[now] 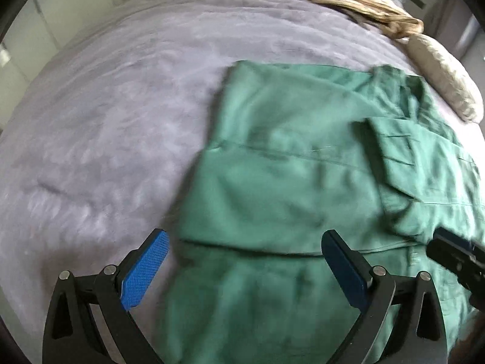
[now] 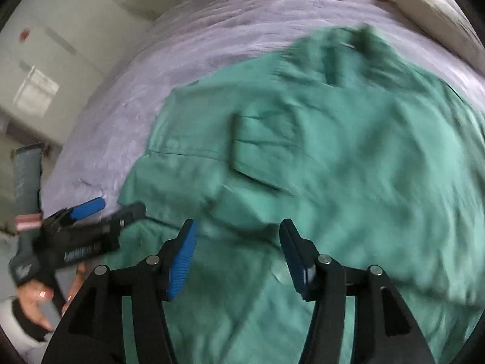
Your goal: Fold large clothes
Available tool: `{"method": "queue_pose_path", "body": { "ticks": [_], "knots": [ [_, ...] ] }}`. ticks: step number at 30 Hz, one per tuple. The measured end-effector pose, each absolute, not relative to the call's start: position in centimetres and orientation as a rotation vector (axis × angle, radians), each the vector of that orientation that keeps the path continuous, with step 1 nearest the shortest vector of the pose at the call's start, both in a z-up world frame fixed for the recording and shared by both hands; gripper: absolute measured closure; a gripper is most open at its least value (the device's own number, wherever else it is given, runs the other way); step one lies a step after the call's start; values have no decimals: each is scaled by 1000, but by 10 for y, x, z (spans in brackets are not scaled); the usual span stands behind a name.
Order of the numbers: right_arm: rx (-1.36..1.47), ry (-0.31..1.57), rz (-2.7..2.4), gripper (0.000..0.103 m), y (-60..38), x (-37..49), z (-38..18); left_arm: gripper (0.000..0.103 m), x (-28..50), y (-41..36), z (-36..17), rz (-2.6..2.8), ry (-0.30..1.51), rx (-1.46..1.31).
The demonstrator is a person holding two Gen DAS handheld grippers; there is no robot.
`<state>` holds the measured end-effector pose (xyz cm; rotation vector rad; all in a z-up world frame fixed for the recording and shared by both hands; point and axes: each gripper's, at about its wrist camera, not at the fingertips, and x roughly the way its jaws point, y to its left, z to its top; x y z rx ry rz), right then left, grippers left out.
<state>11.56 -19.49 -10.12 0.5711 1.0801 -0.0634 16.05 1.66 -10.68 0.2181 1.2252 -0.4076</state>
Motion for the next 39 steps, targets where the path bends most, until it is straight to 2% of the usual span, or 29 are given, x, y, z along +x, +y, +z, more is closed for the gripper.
{"method": "queue_pose_path", "body": {
  "ticks": [7,9,10,12,13,14,15,16,17,18,21,23,25,27,29,30,33,34,35,37,39],
  "knots": [
    [985,984,-339,43,-292,-17,-120,2,148,-56,-119,-719,1340,150],
    [1112,938,-419,43,-315,-48,-131,7,145,-74,-125,-741,1356,156],
    [1160,917,-442,43,-322,-59,-135,19,145,-80,-126,-743,1355,159],
    [1258,851,-477,43,-339,-80,-141,36,145,-89,-126,-732,1356,150],
    [1285,822,-487,43,-344,-85,-143,62,147,-91,-125,-728,1350,136],
    [1315,783,-500,43,-350,-90,-146,73,149,-94,-124,-718,1349,138],
    [1340,753,-509,43,-356,-93,-147,75,152,-96,-123,-708,1347,145],
    [1357,726,-517,48,-363,-99,-147,82,156,-97,-121,-716,1340,142],
    [1372,692,-525,63,-368,-101,-147,82,159,-97,-115,-729,1316,147],
    [1377,681,-522,99,-373,-103,-144,82,159,-96,-110,-737,1291,159],
    [1339,647,-513,99,-377,-101,-132,82,160,-97,-109,-738,1257,220],
    [1293,677,-540,99,-374,-102,-131,89,162,-99,-119,-708,1253,281],
    [1254,763,-634,99,-373,-107,-144,89,165,-99,-127,-706,1276,262],
    [1334,783,-617,99,-371,-118,-160,89,167,-96,-125,-698,1278,249],
    [1351,819,-538,97,-368,-122,-160,89,165,-97,-124,-697,1263,275],
    [1331,857,-480,93,-366,-118,-156,89,164,-99,-123,-696,1253,295],
    [1199,847,-313,93,-360,-109,-119,89,160,-105,-124,-689,1236,331],
    [1158,835,-311,89,-364,-105,-108,89,159,-106,-124,-685,1234,335],
    [1117,803,-332,83,-373,-102,-95,89,160,-105,-124,-681,1233,335],
    [1068,740,-429,37,-400,-93,-83,89,160,-106,-124,-672,1235,334],
    [1038,714,-480,36,-423,-84,-85,89,159,-108,-124,-666,1234,340]
  ]
}}
